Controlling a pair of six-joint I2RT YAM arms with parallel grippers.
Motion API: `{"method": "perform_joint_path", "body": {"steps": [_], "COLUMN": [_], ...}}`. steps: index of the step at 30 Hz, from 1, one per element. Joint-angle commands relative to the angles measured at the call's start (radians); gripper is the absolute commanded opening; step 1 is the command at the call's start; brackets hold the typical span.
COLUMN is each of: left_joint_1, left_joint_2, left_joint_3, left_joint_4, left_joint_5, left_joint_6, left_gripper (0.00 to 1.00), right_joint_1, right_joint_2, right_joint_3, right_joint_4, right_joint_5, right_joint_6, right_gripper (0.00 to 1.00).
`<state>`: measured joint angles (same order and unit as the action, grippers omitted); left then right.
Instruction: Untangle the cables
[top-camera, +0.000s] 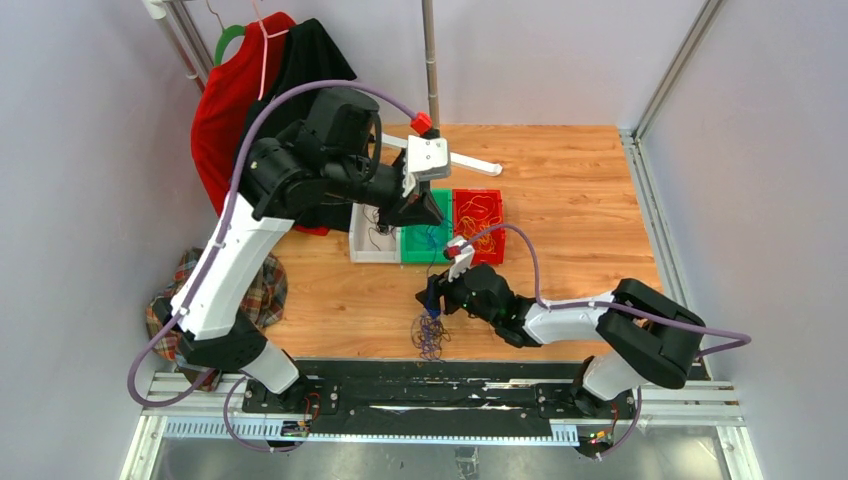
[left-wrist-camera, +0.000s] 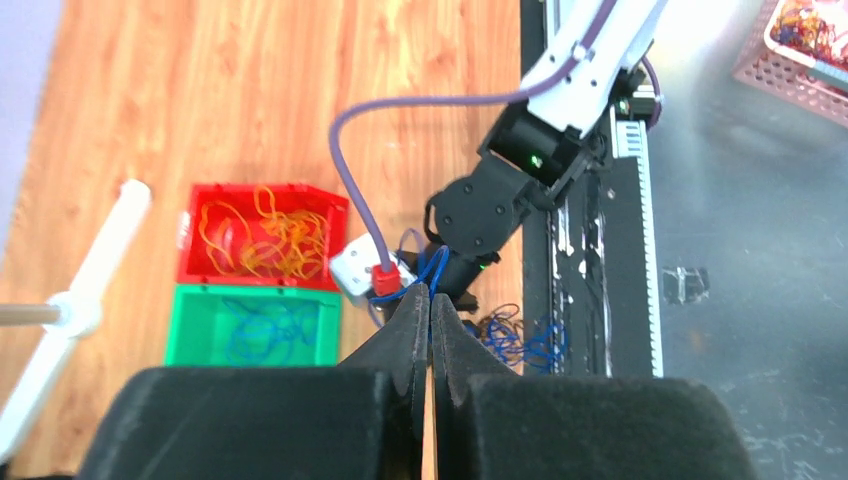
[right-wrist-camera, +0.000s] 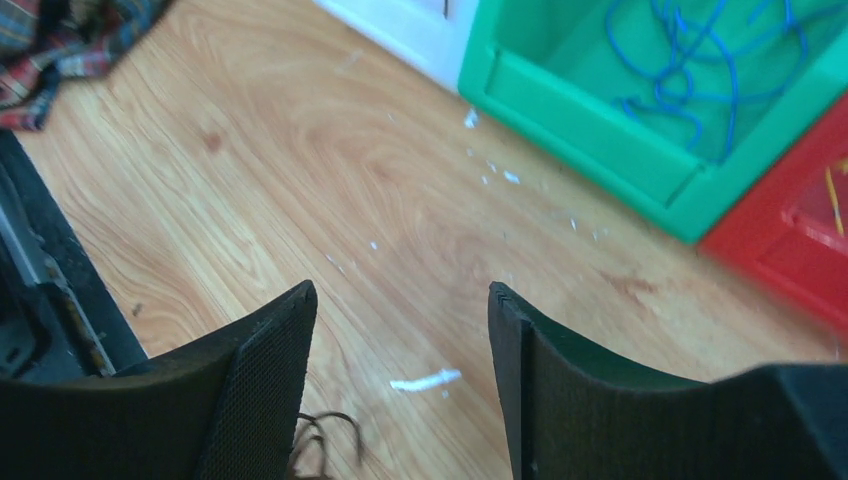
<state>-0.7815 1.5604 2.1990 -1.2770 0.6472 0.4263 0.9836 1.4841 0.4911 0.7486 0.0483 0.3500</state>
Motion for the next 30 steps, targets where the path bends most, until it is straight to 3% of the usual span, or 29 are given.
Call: {"method": "perform_joint_path", "body": {"steps": [1, 12, 16, 23, 30], "left_joint_1": [-0.004, -0.004, -0.004, -0.004, -0.004], "left_joint_2": [-0.027, -0.007, -0.042, -0.073, -0.062], "left_joint_3": [0.110, 0.352, 0.304, 0.207, 0.200], "left_joint_4": [0.003, 0.012, 0.064, 0.076, 0.074], "left_joint_5": [0.021, -0.075, -0.112, -0.137, -0.145], "left_joint_6": [-0.012, 0.032, 0.046, 0.078, 0.077], "left_gripper": [0.00, 0.00, 0.00, 0.00, 0.00], "right_joint_1": [0.021, 0.021, 0.021, 0.026, 0.091], "right_joint_2": [-0.003, -0.093, -0.211, -0.620, -0.707], "right_joint_3": [-0.070, -0.221, -0.259, -0.196, -0.018], "right_joint_4": [0.029, 0.028, -0.033, -0.289, -0.340], "right_joint_5": [0.060, 0.137, 0.192, 0.232, 0.089], "right_joint_6": [0.021, 0.073, 0.070, -0.069, -0.221], "right_gripper": [0.63, 0.58, 0.58, 0.67, 0.69]}}
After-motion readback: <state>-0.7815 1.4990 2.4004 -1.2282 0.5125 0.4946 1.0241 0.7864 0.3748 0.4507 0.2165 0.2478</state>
